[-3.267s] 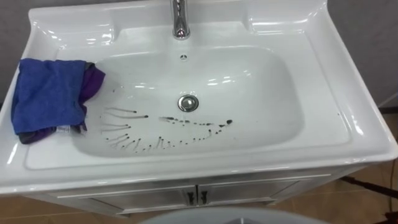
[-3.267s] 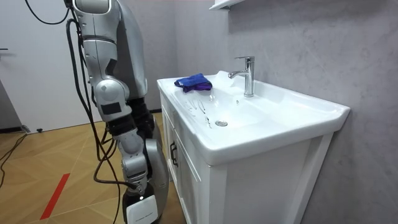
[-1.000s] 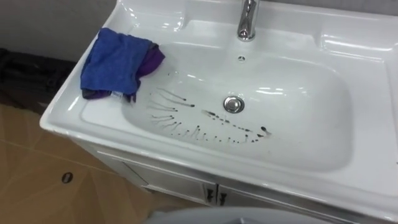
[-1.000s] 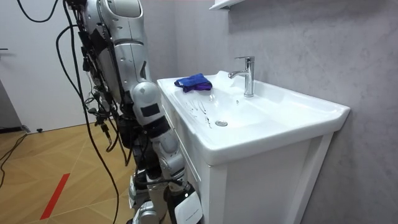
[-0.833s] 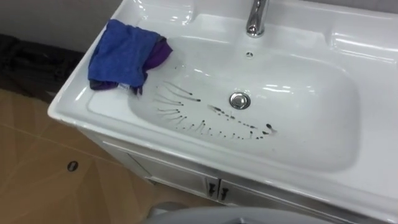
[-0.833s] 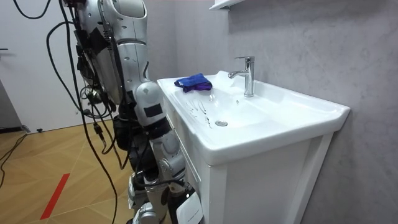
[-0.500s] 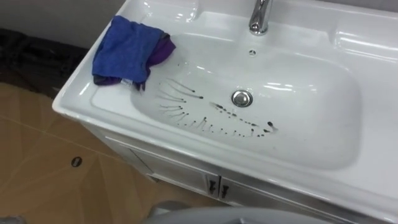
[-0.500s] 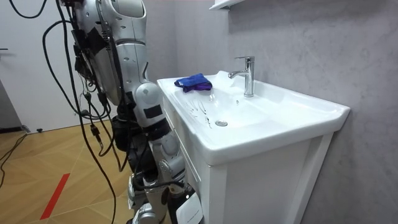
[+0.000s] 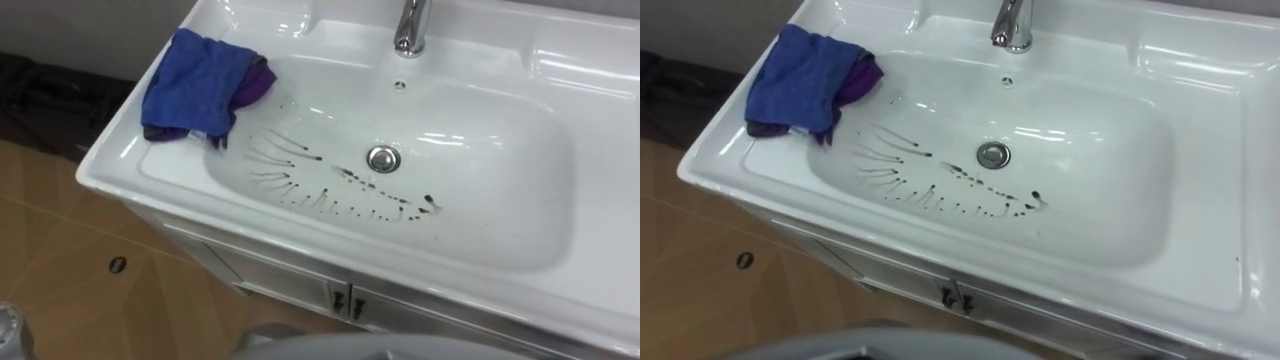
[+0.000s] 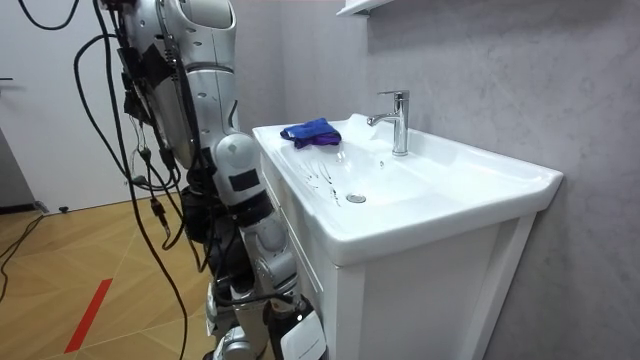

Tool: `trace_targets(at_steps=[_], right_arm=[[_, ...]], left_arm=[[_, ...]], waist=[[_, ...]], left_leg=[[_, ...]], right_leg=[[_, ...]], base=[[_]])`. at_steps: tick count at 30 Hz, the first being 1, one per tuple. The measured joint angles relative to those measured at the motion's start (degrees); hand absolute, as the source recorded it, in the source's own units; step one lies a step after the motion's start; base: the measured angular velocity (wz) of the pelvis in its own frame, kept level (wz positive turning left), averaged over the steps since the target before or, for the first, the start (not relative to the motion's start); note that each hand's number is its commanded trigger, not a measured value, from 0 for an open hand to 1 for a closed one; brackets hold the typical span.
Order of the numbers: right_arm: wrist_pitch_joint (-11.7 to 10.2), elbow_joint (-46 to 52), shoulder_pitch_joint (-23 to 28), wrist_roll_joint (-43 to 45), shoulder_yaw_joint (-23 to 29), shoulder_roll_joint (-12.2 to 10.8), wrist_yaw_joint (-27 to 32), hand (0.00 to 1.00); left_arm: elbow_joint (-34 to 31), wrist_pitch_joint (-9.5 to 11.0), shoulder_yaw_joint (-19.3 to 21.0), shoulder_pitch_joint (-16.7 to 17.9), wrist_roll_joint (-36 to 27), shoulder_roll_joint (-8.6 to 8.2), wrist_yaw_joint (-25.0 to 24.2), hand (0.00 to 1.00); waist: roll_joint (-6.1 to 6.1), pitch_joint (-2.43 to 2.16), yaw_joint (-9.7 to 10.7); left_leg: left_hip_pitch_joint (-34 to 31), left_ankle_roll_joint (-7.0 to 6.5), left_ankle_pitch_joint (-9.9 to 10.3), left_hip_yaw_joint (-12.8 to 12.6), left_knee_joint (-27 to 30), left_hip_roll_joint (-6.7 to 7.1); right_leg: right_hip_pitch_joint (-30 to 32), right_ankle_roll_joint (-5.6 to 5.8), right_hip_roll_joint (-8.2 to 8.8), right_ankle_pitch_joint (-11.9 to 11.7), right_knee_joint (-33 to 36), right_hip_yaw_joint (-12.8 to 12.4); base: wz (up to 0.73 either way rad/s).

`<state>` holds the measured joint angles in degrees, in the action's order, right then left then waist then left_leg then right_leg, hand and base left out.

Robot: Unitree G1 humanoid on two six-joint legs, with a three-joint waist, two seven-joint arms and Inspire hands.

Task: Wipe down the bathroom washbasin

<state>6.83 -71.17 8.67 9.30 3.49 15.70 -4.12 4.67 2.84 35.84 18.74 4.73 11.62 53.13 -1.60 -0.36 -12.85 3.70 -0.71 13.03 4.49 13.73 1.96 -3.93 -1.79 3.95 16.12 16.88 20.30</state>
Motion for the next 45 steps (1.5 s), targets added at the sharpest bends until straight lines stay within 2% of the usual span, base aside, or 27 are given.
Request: trace_targets(at_steps=[3, 10, 16, 23, 28, 30, 33, 39, 43, 45], right_arm=[[-1.2, 0.1, 0.6, 0.2, -0.1, 0.2, -0.5, 0.0], [-1.9, 0.4, 0.6, -0.2, -0.1, 0.2, -1.0, 0.0], [-1.9, 1.4, 0.6, -0.1, -0.1, 0.2, -1.3, 0.0], [-2.2, 2.6, 0.5, 0.5, -0.1, 0.2, -3.5, 0.0], [-2.5, 2.6, 0.1, 1.4, -0.1, 0.2, -4.5, 0.0], [-2.6, 2.6, 0.3, 2.4, -0.1, 0.2, -4.8, 0.0], [-2.6, 2.6, 0.6, 4.2, -0.5, 0.1, -5.3, 0.0], [-3.3, 2.6, 0.6, 8.1, -1.3, -0.1, -7.2, 0.0], [-3.3, 2.5, 0.7, 8.2, -2.3, -0.3, -7.5, 0.0], [-3.2, 2.5, 0.7, 8.2, -2.2, -0.8, -7.4, 0.0]], left_arm=[[-0.4, 0.4, 0.0, -0.2, 0.9, 0.11, 0.1, 0.0], [-0.7, 1.3, -0.3, -0.1, 2.3, 0.11, 0.2, 0.0], [-2.6, 2.0, -3.5, -0.2, 2.6, 0.13, -0.4, 0.0], [-6.6, 2.0, -7.0, -0.2, 2.9, 0.31, -4.9, 0.0], [-7.0, 2.1, -8.3, -0.3, 2.9, 0.54, -7.9, 0.0], [-7.1, 2.2, -9.6, -0.5, 3.0, 0.99, -9.1, 0.0], [-7.1, 2.4, -11.7, -0.9, 5.2, 0.99, -10.9, 0.0], [-7.1, 2.7, -12.8, -3.3, 6.4, 1.07, -14.0, 0.0], [-7.1, 2.7, -14.1, -3.6, 7.3, 1.09, -15.5, 0.0], [-7.0, 2.7, -15.0, -3.6, 7.3, 1.09, -16.4, 0.0]], waist=[[0.14, 0.0, 0.4], [0.37, -0.03, 1.6], [0.48, 0.02, 2.2], [1.13, 0.06, 3.6], [1.56, 0.34, 5.4], [1.9, 0.55, 6.5], [2.16, 0.69, 6.9], [2.54, 0.72, 8.0], [2.75, 0.55, 8.2], [3.2, 0.46, 9.3]], left_leg=[[0.0, 0.01, 0.0, 0.0, 0.0, 0.05], [0.0, 0.01, 0.0, 0.0, 0.0, 0.28], [0.0, 0.0, 0.0, -0.4, -0.1, 0.33], [0.2, 0.0, 0.0, -1.1, -0.1, 0.18], [0.2, 0.01, 0.0, -1.5, -0.1, -0.07], [0.2, 0.02, 0.0, -2.6, -0.1, -0.28], [0.3, 0.02, 0.0, -3.0, -0.1, -0.37], [0.6, 0.02, 0.0, -3.9, -0.2, -0.46], [1.0, 0.02, 0.0, -4.2, -0.3, -0.43], [1.1, 0.02, 0.0, -4.2, -0.3, -0.41]], right_leg=[[-0.1, 0.0, 0.03, 0.0, 0.0, 0.2], [-0.1, 0.0, 0.04, 0.0, -0.1, -0.1], [0.2, 0.06, -0.02, 0.1, 0.0, -0.8], [0.5, 0.05, -0.31, 0.1, 0.1, -2.0], [0.7, -0.1, -0.71, 0.0, -0.1, -3.2], [0.8, -0.19, -0.86, -0.1, -0.1, -3.4], [0.9, -0.3, -0.99, -0.2, -0.2, -3.8], [1.0, -0.34, -1.09, -0.2, -0.2, -4.7], [0.9, -0.27, -1.19, -0.2, -0.3, -5.9], [0.7, -0.2, -1.19, -0.3, -0.4, -5.8]], base=[[0.0], [-0.01], [-0.03], [-0.07], [-0.09], [-0.05], [-0.1], [-0.09], [-0.13], [0.02]])
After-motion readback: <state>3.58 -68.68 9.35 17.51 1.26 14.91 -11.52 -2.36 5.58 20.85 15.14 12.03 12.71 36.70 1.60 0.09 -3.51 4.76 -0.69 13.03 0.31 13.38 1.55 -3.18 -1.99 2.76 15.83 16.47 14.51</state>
